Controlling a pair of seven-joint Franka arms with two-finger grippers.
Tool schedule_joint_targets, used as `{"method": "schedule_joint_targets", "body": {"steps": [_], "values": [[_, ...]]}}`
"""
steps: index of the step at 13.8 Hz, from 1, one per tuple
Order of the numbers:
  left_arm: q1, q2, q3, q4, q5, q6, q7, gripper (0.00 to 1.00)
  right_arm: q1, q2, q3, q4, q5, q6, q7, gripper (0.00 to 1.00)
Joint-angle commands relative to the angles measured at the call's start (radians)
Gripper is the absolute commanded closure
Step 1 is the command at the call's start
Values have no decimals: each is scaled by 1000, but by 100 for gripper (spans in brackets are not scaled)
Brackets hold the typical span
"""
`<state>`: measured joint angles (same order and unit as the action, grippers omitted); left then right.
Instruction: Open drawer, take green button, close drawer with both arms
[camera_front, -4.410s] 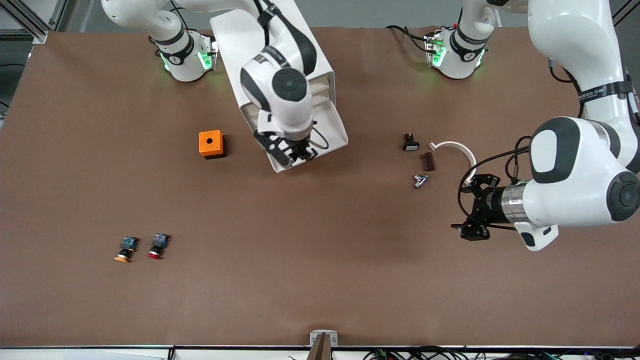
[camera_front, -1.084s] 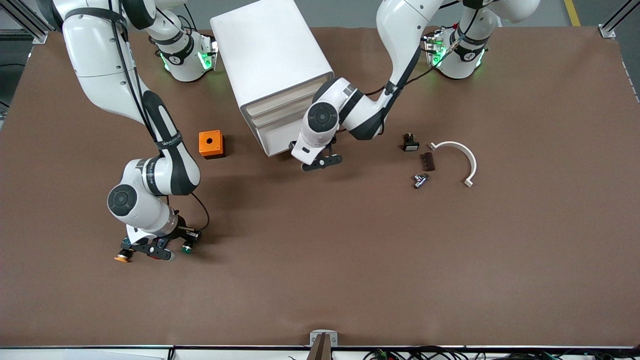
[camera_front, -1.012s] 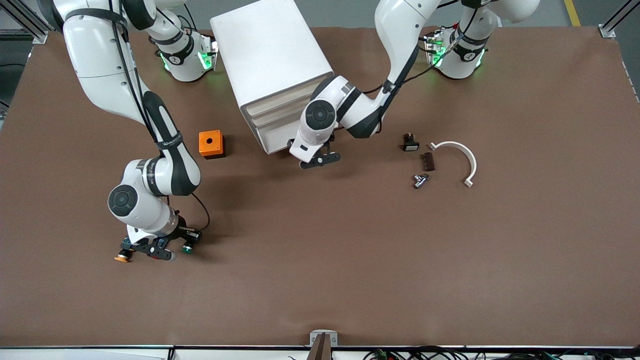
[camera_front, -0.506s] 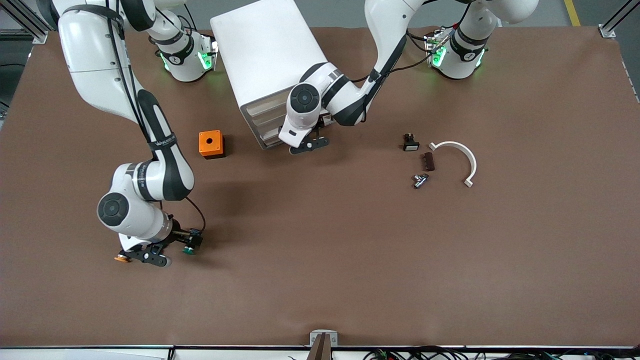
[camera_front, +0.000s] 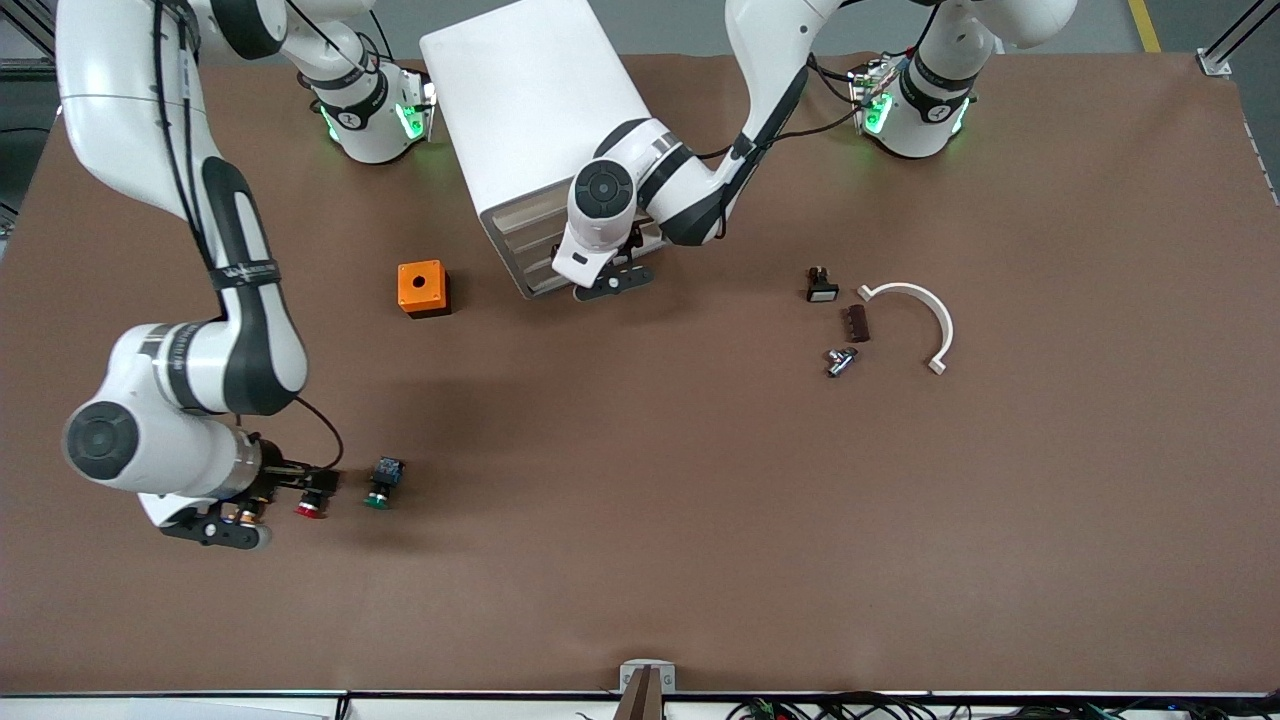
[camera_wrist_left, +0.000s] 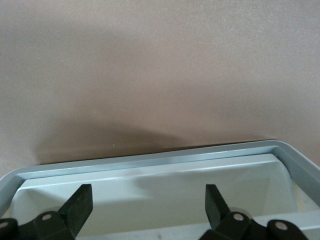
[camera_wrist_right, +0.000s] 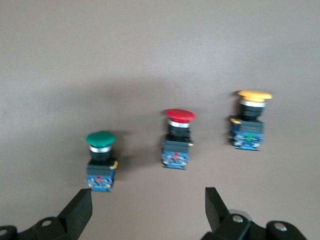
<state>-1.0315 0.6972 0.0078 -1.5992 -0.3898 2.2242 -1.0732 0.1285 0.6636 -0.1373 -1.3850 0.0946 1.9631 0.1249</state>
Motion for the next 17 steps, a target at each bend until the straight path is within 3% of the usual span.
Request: {"method": "schedule_joint_targets", "body": {"steps": [1,4,7,11,14,17], "values": [[-4,-12,-16,-7,-26,0,-13,1,-35,-59,13,14,-13,-102,-51,0],[111,-47,-6,5,5,-33,-2,1,-62,-130,15,14,-24,-248,-99,0],[241,-99,-6,19,127,-58,-2,0,-96,-222,15,7,-26,-366,-110,0],[428,-209,3,25,218,-152,-1,0,-110,-346,15,6,-51,-441,-142,0],[577,-284,3,31,281,-213,31,0,-110,-380,16,6,-85,-469,-162,0],[697,-358,1,45,324,-305,189,0,-131,-391,16,9,-72,-495,-163,0]]}}
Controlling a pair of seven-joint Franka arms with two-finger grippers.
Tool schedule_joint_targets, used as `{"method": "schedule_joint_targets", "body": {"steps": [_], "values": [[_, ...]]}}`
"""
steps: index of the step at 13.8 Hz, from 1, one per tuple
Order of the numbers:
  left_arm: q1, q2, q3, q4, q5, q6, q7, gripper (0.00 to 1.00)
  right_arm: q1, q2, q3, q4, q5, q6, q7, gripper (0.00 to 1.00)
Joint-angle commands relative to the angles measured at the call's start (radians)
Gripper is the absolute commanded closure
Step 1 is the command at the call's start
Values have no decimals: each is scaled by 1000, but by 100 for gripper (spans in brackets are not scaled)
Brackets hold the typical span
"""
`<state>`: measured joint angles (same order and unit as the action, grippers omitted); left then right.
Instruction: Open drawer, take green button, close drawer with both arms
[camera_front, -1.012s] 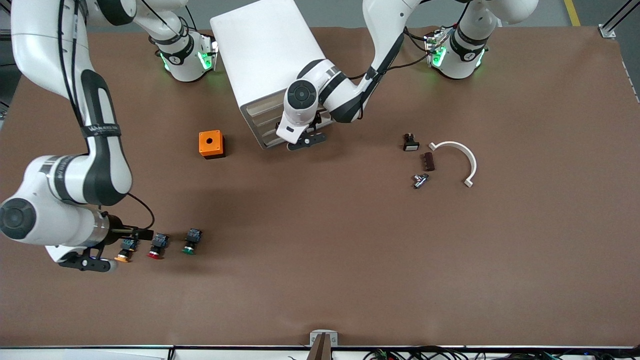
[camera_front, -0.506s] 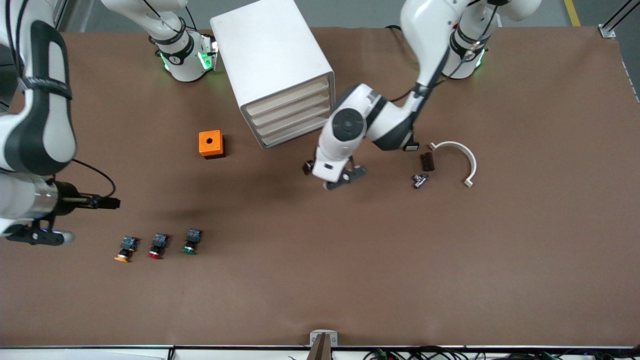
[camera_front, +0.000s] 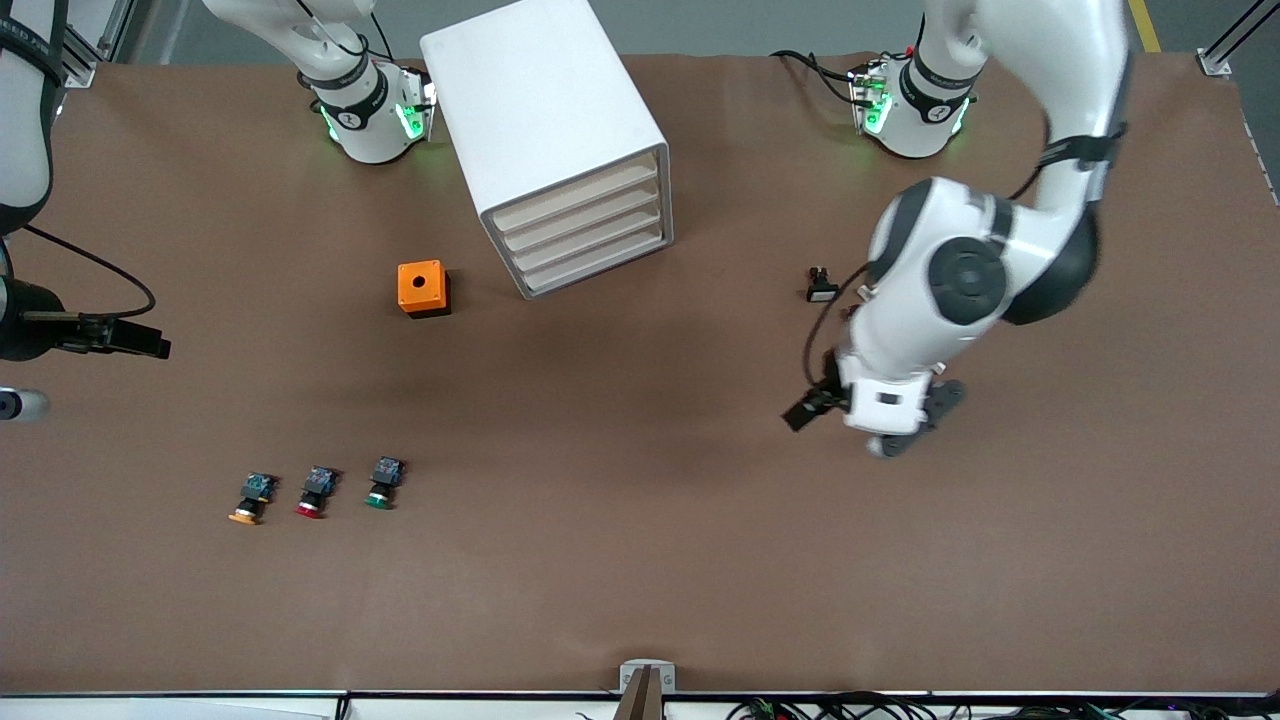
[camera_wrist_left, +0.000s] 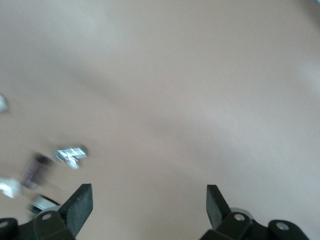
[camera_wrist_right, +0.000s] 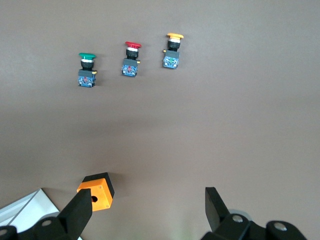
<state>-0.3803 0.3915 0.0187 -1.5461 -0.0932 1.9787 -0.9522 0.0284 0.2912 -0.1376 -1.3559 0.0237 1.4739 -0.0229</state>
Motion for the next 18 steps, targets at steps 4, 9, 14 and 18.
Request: {"method": "schedule_joint_targets", "body": {"steps": [4,9,14,18], "values": [[127,-131,-3,44,41,-236,200,0,-27,-14,21,-14,-11,-6,-12,0],[139,-218,-2,46,133,-339,320,0,-28,-17,19,38,-11,-7,-11,0],[196,-299,-5,44,132,-412,452,0,-19,-115,21,38,-13,-47,4,0],[239,-353,0,44,121,-436,593,0,-39,-165,16,9,-7,-81,4,0]]}}
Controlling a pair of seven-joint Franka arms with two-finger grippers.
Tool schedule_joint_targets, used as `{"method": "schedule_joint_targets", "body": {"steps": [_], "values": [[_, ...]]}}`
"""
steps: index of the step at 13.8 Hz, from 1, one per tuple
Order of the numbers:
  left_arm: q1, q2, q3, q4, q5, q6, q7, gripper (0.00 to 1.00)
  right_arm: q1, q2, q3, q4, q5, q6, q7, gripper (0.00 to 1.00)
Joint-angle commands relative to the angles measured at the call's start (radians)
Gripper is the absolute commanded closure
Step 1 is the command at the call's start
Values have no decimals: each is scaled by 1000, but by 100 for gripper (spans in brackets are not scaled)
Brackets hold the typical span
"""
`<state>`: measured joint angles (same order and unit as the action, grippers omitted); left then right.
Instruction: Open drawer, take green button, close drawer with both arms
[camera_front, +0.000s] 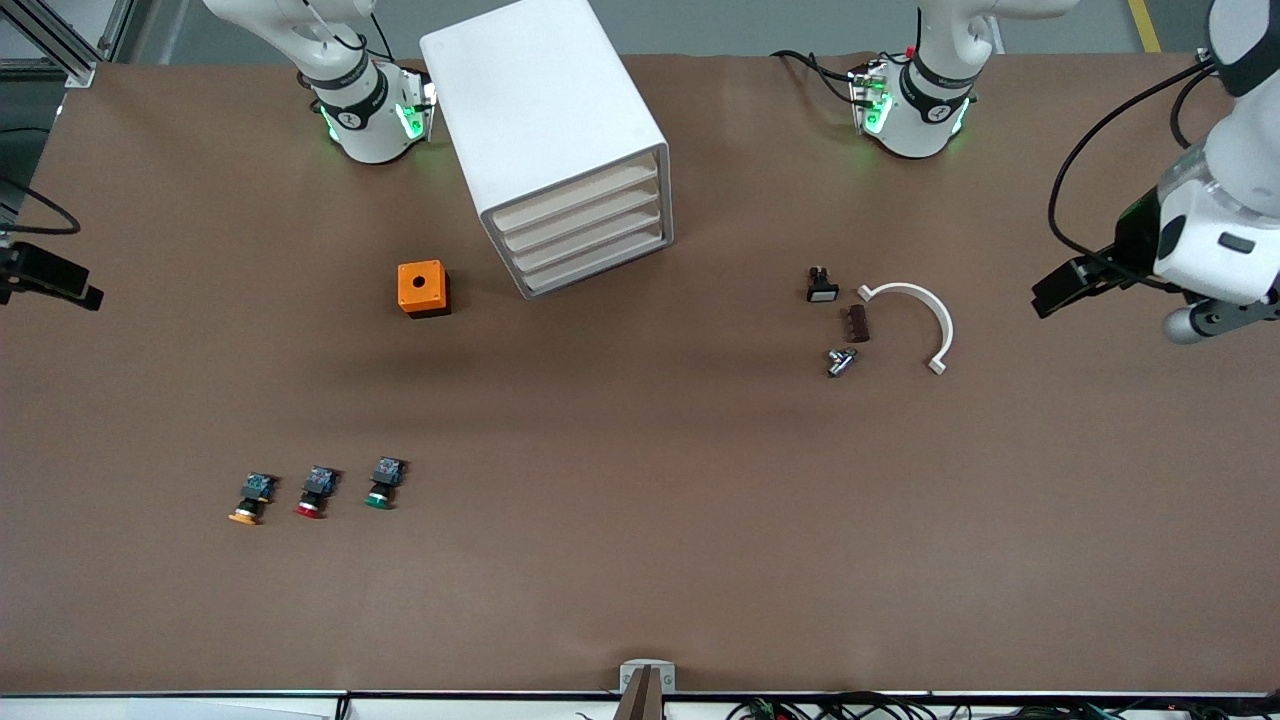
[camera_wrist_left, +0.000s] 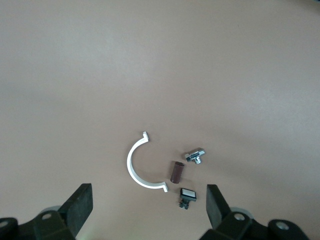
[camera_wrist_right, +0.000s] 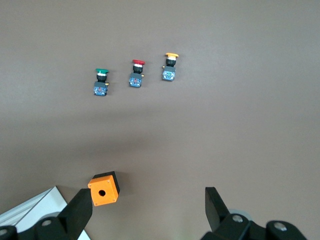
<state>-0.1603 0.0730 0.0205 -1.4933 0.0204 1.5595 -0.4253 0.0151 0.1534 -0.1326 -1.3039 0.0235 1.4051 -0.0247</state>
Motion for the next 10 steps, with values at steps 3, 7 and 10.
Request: {"method": "schedule_joint_targets", "body": {"steps": [3,7,10], "values": [[31,-53,-1,-8,9,-45,112,0,-32,-57,13,-70,-10,-12,0,0],[31,-64,-4,-16,6,-75,135,0,-30,-124,14,-161,-14,0,-6,0],[31,-82,-4,-24,1,-73,167,1,-26,-207,17,-270,-14,43,-4,0]]}}
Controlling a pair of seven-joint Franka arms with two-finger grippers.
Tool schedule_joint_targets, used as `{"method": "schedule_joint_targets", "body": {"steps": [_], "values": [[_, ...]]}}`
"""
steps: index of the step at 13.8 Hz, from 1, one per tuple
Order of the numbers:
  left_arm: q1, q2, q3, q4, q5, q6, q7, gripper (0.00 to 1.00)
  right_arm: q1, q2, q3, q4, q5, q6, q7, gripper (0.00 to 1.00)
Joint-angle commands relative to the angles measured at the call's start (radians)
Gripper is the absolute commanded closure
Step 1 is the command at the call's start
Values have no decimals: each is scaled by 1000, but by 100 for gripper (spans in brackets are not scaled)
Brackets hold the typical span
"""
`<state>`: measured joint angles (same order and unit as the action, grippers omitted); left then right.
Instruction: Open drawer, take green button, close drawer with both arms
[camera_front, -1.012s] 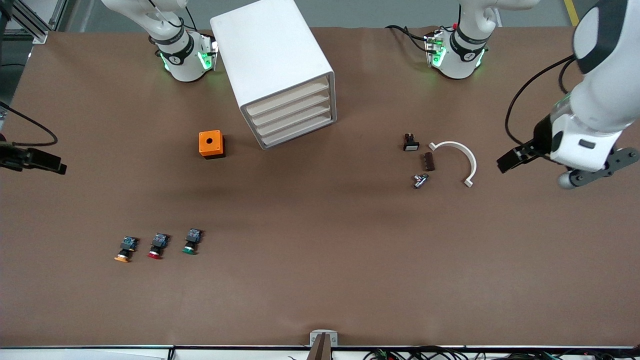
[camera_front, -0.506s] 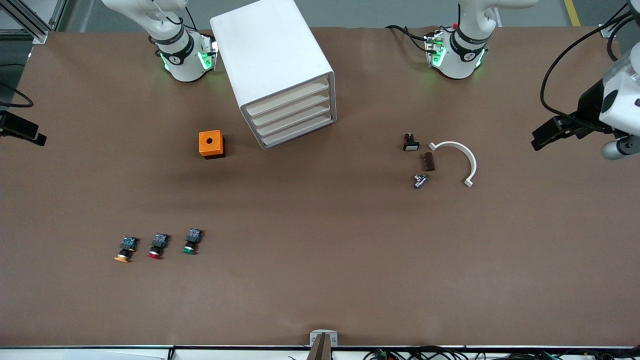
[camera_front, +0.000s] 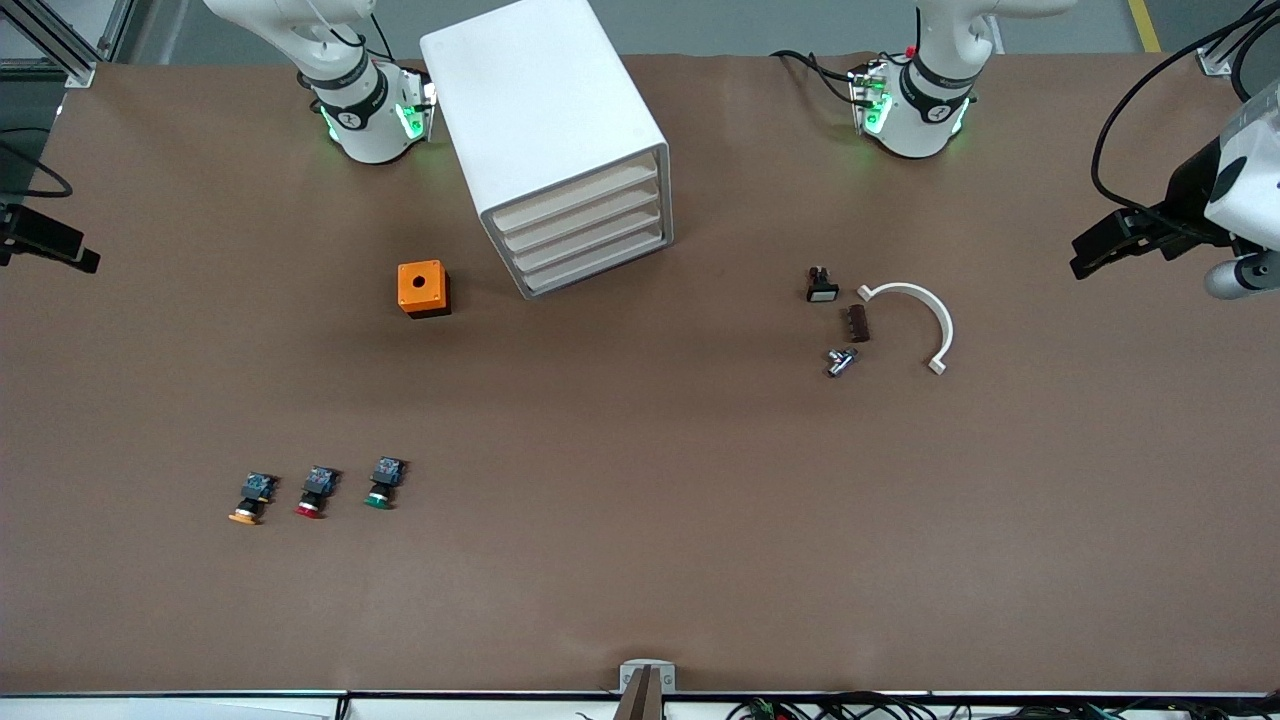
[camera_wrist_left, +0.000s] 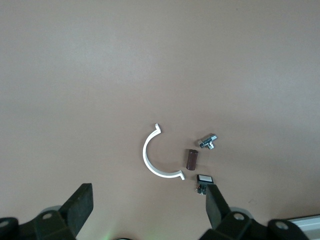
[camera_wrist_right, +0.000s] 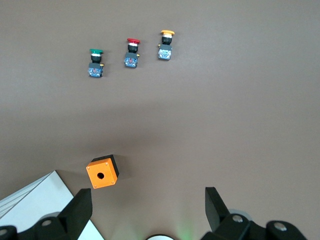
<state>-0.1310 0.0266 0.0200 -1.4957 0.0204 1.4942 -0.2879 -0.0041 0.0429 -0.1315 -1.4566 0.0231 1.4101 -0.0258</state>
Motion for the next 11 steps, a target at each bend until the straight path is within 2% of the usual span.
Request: {"method": "schedule_joint_targets", "body": {"steps": [1,4,8,11], "values": [[1,-42,-6,-29,1,-8,30,1,-7,-115,16,-145,-12,50,-3,0],[-2,-71,-12,-69,1,-2,52,0,-17,-149,30,-180,-9,58,-3,0],[-7,-158,-22,-185,0,21,156,0,-28,-185,41,-180,-14,53,-8,0],[4,-189,-43,-224,1,21,158,0,-40,-190,42,-194,-29,56,-28,0]]}}
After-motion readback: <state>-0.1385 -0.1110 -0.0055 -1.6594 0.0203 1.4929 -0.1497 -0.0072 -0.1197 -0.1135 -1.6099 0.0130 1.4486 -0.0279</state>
